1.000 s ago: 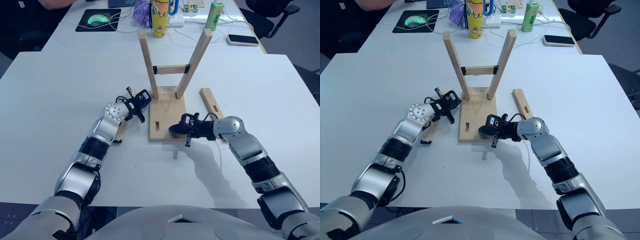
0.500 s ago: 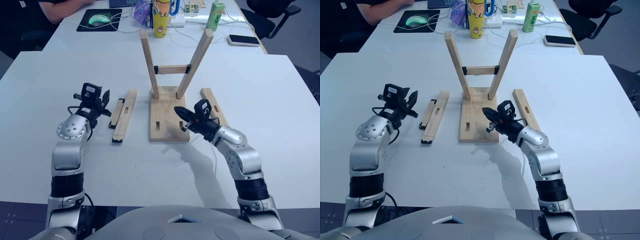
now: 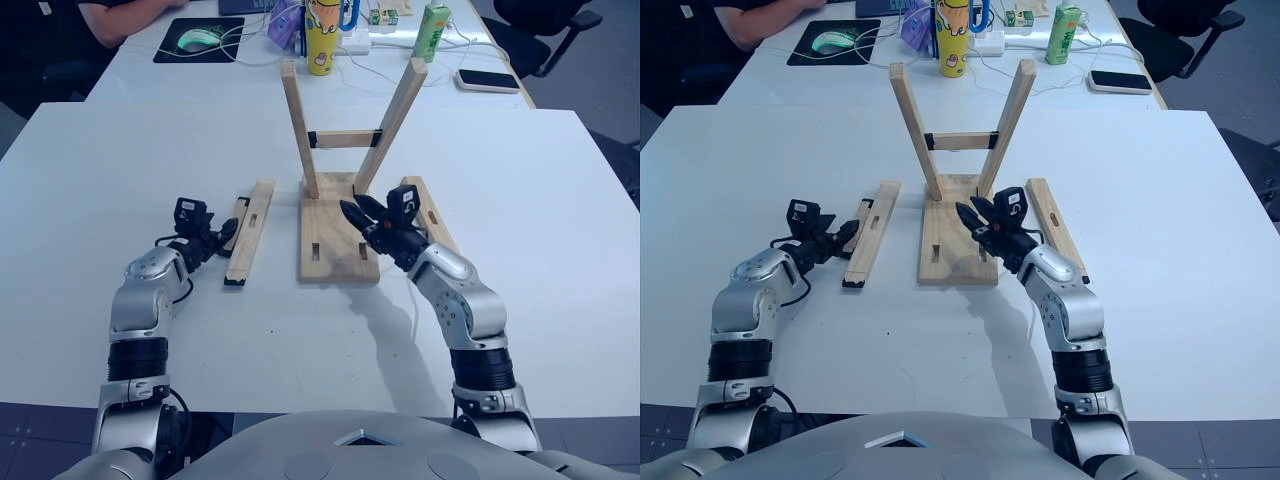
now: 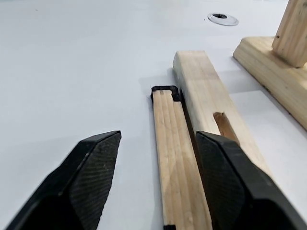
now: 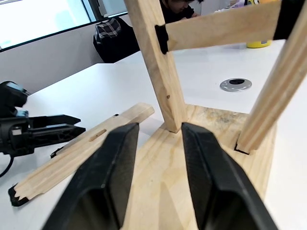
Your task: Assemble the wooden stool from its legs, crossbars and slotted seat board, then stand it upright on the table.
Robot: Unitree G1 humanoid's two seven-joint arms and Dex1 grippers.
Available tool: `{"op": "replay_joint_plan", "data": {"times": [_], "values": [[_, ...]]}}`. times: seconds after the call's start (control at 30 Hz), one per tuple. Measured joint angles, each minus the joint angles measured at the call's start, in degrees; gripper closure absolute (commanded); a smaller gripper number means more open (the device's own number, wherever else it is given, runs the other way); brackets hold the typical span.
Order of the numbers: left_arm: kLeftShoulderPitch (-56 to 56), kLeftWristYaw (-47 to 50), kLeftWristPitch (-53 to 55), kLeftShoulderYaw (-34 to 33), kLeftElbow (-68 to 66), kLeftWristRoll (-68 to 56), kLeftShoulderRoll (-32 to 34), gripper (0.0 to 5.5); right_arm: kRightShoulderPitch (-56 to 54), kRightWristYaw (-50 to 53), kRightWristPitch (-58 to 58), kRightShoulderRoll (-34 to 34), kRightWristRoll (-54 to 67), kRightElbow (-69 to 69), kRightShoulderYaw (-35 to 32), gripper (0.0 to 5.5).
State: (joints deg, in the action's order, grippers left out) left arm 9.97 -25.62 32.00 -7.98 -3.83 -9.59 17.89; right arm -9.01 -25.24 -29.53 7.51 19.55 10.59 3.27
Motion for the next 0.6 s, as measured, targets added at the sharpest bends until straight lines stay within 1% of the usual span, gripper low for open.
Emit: {"op": "replay_joint_plan", "data": {"times": [0.27, 0.43, 0.57, 0.6], "values": [[0.0, -1.0, 0.4, 1.3, -2.6, -0.5, 0.6, 2.60, -0.1, 0.1, 0.0, -0.4, 0.0, -0.2, 0.1, 3.90], [1.0, -1.4, 1.9, 2.6, -2.9, -0.3, 2.2, 2.60, -0.1, 0.1, -0.1, -0.5, -0.1, -0.7, 0.6, 3.90], [3.1, 0.2, 5.3, 2.5, -3.6, -0.5, 2.7, 3.07, -0.1, 0.6, -0.1, -0.4, -0.4, -1.1, 1.1, 3.88], [3.6, 0.6, 6.1, 2.1, -4.0, -0.5, 2.8, 3.29, -0.2, 0.8, -0.1, -0.5, -0.5, -1.1, 1.2, 3.88]]}}
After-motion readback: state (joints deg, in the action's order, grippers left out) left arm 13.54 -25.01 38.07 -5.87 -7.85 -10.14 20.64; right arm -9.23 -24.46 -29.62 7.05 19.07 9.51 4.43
